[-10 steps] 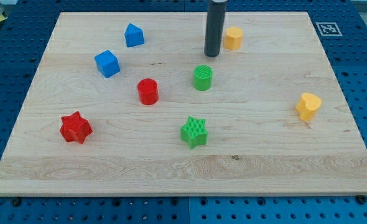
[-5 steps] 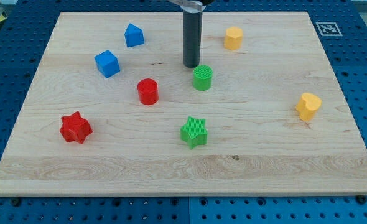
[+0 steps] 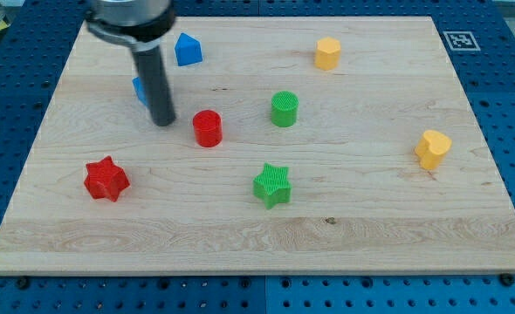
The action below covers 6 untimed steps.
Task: Push the blue cube to the bottom right of the blue triangle
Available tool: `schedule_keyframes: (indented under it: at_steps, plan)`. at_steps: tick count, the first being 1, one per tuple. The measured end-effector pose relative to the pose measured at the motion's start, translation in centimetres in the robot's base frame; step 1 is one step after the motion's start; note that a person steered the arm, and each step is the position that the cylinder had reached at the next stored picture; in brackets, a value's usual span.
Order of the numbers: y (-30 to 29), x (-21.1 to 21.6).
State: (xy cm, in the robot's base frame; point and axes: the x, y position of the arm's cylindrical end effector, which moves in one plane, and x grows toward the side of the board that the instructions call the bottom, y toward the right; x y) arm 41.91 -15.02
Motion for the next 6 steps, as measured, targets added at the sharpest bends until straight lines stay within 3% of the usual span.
schedule_keyframes:
  at_steps: [1,2,6]
  plan:
    - [-4.7,-1.4]
    - [-4.2,-3.7]
    - [6.9,-4.9]
